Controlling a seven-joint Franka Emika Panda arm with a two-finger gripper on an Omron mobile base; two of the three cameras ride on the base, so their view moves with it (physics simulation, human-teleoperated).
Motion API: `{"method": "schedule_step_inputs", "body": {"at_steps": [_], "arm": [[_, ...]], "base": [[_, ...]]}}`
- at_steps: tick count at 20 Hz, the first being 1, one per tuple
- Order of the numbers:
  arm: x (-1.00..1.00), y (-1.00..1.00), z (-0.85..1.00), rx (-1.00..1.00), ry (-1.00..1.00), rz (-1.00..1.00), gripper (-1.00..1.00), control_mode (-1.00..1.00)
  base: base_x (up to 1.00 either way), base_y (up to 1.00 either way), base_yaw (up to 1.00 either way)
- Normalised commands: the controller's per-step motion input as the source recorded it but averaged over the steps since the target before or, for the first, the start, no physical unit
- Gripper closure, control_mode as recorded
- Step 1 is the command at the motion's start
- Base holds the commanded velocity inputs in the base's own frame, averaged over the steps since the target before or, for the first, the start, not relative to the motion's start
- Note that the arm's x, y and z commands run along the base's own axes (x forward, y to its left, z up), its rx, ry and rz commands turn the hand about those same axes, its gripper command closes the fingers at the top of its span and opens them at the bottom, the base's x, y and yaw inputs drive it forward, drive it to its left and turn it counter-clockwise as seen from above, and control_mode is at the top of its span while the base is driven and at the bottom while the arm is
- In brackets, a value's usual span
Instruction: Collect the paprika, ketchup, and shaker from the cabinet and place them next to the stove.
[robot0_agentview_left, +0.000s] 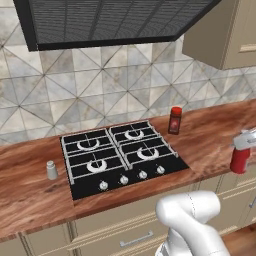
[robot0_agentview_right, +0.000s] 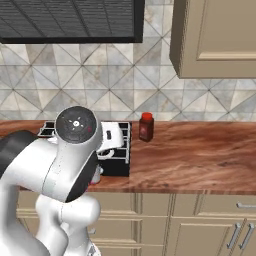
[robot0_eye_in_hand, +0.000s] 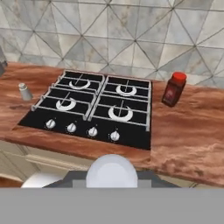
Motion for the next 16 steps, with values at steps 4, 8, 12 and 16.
{"method": "schedule_step_inputs", "body": {"at_steps": [4, 8, 12, 16], "arm": [[0.28, -0.17, -0.23, 0.00, -0.11, 0.32, 1.00, -1.00], [0.58, -0.06, -0.25, 0.00, 0.00, 0.31, 1.00, -1.00], [0.63, -0.01, -0.27, 0.00, 0.05, 0.25, 1.00, -1.00], [0.63, 0.00, -0.27, 0.00, 0.04, 0.15, 1.00, -1.00]], "base": [[0.00, 0.00, 0.00], [0.00, 0.00, 0.00], [0.00, 0.00, 0.00], [0.00, 0.00, 0.00]]}}
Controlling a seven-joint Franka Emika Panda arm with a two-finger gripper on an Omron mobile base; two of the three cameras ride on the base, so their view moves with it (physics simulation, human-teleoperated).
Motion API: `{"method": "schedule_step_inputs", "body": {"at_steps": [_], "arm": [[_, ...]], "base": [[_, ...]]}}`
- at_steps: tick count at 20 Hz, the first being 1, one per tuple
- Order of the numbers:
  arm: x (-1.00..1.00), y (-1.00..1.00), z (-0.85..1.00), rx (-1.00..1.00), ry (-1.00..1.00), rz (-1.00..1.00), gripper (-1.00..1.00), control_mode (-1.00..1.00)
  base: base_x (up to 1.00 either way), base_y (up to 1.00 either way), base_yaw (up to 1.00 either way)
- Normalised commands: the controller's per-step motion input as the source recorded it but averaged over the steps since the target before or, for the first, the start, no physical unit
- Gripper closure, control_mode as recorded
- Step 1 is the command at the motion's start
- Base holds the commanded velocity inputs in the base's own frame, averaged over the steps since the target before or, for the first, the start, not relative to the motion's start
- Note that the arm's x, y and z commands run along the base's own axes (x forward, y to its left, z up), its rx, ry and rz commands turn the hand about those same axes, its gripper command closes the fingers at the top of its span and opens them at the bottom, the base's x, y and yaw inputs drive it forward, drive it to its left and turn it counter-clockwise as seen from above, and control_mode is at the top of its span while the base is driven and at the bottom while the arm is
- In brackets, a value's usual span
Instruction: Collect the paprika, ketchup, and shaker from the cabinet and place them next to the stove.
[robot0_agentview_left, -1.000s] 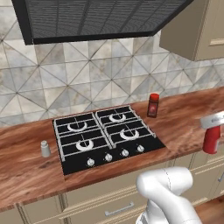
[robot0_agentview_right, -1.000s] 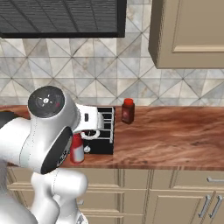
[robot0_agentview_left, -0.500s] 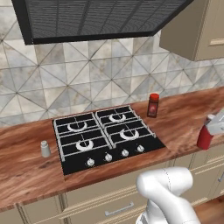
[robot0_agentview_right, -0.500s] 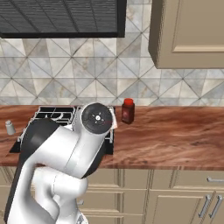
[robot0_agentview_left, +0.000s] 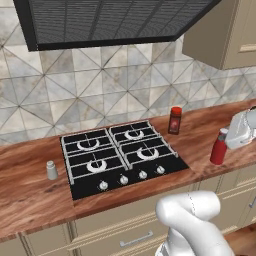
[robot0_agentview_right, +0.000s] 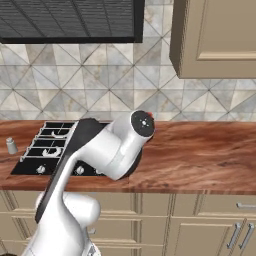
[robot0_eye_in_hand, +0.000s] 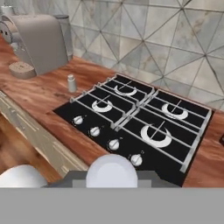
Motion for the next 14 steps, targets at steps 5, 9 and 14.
{"method": "schedule_step_inputs", "body": {"at_steps": [5, 9, 14], "arm": [[0.44, -0.02, -0.28, 0.00, 0.00, 0.10, 1.00, -1.00], [0.29, -0.04, -0.28, 0.00, 0.00, 0.02, 1.00, -1.00], [0.26, -0.09, -0.27, 0.00, 0.00, 0.00, 1.00, -1.00]], "base": [[0.00, 0.00, 0.00], [0.00, 0.00, 0.00], [0.00, 0.00, 0.00]]}}
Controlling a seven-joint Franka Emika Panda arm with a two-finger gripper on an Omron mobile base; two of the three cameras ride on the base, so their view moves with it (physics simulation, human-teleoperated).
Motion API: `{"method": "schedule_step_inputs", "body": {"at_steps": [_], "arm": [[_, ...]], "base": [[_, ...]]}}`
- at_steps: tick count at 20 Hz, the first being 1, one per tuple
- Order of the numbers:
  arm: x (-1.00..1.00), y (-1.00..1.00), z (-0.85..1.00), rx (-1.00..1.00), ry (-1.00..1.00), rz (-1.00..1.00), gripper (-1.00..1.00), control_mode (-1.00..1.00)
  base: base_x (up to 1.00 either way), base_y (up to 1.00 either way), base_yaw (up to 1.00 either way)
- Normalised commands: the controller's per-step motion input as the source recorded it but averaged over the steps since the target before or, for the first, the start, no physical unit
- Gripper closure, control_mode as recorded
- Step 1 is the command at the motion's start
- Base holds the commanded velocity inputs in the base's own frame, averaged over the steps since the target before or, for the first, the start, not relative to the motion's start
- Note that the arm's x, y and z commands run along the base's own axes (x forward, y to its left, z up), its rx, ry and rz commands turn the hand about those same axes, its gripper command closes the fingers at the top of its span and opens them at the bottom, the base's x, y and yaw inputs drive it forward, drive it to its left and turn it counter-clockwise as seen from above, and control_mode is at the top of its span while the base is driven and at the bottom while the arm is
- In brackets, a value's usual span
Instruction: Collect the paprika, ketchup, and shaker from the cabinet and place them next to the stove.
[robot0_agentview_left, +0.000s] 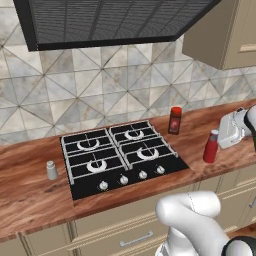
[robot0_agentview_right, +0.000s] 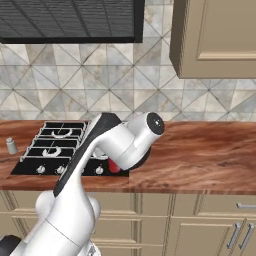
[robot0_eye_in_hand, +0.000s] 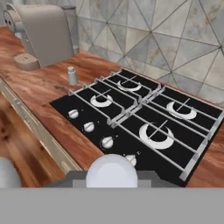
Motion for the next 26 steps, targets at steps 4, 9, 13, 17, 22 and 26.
{"method": "schedule_step_inputs", "body": {"at_steps": [4, 9, 13, 17, 22, 26], "arm": [[0.27, -0.10, -0.19, 0.00, 0.00, 0.00, 1.00, -1.00], [0.29, -0.13, -0.14, 0.00, 0.00, 0.00, 1.00, -1.00], [0.28, -0.12, -0.14, 0.00, -0.01, 0.00, 1.00, -1.00], [0.31, -0.10, -0.18, 0.00, -0.01, 0.00, 1.00, -1.00], [0.33, -0.05, -0.24, 0.00, 0.00, 0.00, 1.00, -1.00], [0.31, 0.00, -0.26, 0.00, 0.00, 0.00, 1.00, -1.00]], "base": [[0.00, 0.00, 0.00], [0.00, 0.00, 0.00], [0.00, 0.00, 0.00], [0.00, 0.00, 0.00], [0.00, 0.00, 0.00], [0.00, 0.00, 0.00]]}}
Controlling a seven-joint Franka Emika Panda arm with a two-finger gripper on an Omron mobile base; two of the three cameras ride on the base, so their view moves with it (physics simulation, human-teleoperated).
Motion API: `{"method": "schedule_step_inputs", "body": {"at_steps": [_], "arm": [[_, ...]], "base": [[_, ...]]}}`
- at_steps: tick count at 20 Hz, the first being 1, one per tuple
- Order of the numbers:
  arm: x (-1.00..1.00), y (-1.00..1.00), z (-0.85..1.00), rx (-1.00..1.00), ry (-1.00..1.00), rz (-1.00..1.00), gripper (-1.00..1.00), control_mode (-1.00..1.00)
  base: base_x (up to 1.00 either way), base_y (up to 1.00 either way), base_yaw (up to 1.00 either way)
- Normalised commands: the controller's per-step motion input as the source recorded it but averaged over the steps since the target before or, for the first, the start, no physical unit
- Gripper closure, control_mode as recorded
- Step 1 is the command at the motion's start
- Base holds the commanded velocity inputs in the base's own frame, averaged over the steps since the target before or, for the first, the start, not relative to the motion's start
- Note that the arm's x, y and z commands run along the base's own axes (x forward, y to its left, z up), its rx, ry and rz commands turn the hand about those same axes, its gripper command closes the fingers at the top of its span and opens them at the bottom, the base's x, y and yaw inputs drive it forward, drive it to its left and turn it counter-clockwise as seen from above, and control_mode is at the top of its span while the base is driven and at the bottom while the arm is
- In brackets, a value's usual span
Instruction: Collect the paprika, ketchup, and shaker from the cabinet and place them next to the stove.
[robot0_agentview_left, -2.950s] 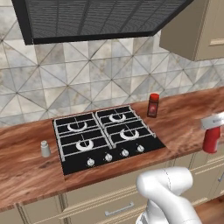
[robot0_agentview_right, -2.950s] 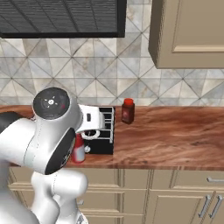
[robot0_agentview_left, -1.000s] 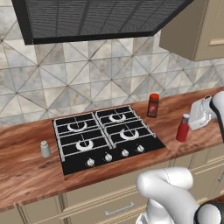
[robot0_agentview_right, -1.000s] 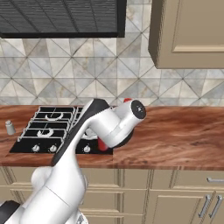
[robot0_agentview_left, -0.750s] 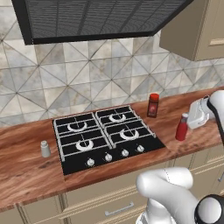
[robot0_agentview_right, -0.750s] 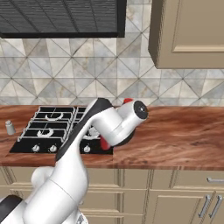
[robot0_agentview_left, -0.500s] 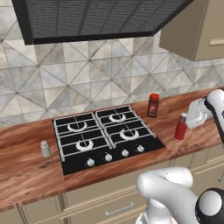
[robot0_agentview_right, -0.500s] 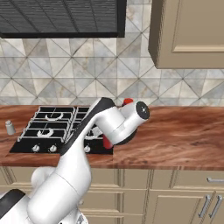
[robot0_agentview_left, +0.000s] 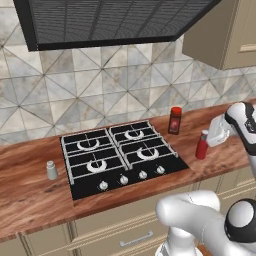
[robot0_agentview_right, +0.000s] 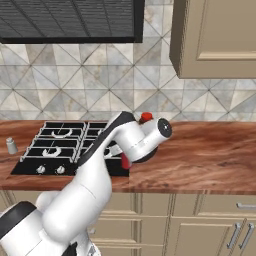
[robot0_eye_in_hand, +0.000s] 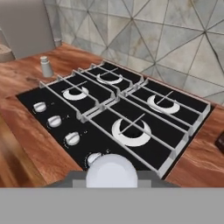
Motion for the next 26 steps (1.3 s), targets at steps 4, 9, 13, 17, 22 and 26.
{"method": "schedule_step_inputs", "body": {"at_steps": [4, 9, 13, 17, 22, 26], "arm": [[0.33, 0.00, -0.23, 0.00, -0.01, 0.00, 1.00, -1.00], [0.33, -0.09, -0.19, 0.00, -0.01, 0.00, 1.00, -1.00], [0.31, -0.11, -0.25, 0.00, -0.01, 0.00, 1.00, -1.00], [0.32, -0.06, -0.28, 0.00, 0.00, 0.00, 1.00, -1.00], [0.22, 0.00, -0.23, 0.00, 0.00, 0.00, 1.00, -1.00], [0.15, 0.00, -0.19, 0.00, 0.00, 0.00, 1.00, -1.00]], "base": [[0.00, 0.00, 0.00], [0.00, 0.00, 0.00], [0.00, 0.00, 0.00], [0.00, 0.00, 0.00], [0.00, 0.00, 0.00], [0.00, 0.00, 0.00]]}}
